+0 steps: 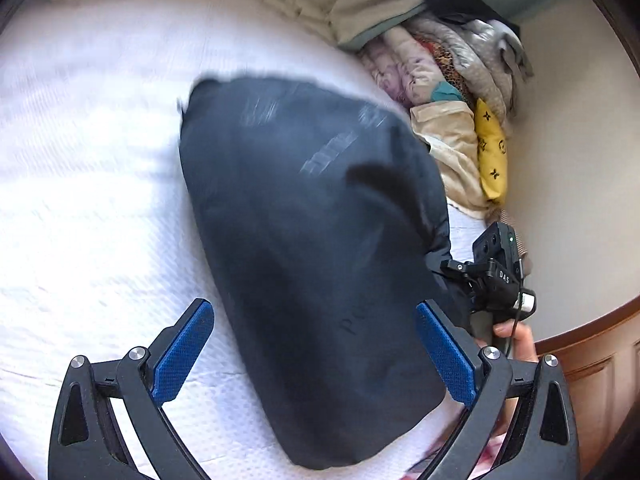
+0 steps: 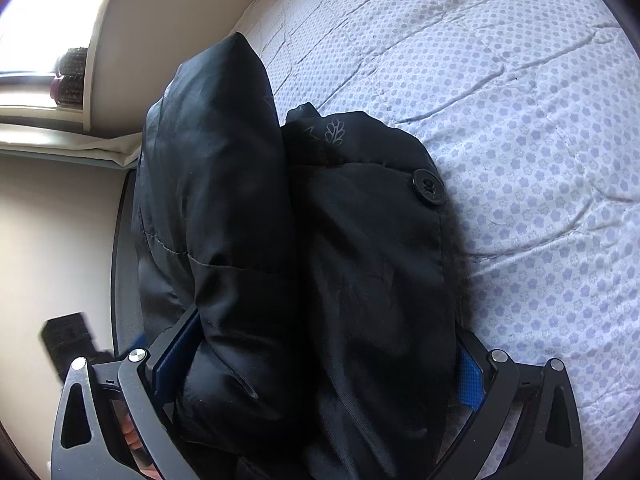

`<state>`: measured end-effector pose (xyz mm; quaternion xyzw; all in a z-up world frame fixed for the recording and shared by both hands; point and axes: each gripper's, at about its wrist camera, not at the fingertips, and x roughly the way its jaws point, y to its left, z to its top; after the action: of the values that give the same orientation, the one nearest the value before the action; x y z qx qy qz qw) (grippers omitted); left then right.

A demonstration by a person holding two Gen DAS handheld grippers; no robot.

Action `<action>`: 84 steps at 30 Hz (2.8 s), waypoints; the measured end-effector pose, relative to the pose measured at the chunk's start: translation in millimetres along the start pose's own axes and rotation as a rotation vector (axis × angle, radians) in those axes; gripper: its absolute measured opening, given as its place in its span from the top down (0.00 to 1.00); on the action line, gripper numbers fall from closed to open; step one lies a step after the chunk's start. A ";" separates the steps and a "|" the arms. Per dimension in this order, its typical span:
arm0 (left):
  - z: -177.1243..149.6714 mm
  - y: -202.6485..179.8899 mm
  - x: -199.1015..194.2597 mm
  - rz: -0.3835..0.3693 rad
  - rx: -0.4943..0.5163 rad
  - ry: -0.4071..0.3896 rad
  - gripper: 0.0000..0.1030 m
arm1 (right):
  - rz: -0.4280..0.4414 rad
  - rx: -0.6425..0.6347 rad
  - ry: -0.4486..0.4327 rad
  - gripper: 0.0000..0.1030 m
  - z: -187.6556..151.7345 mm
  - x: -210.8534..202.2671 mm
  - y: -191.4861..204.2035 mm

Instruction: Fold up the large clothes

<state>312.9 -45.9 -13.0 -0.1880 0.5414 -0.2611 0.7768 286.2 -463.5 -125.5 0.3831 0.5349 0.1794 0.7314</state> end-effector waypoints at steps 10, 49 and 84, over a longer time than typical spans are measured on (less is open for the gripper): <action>6.5 18.2 41.8 -0.109 -0.085 0.072 0.00 | 0.039 -0.014 0.000 0.00 6.1 5.8 -10.3; 3.0 16.3 55.3 -0.147 -0.076 -0.058 0.09 | 0.235 -0.054 0.093 0.29 6.8 39.1 0.7; -1.4 138.3 -71.0 -0.042 -0.211 -0.304 0.12 | 0.383 -0.091 0.146 0.33 -5.6 134.4 72.8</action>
<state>319.9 107.0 -40.2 -0.3168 0.4379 -0.1876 0.8201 340.5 -324.3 -158.2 0.4304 0.4950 0.3667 0.6598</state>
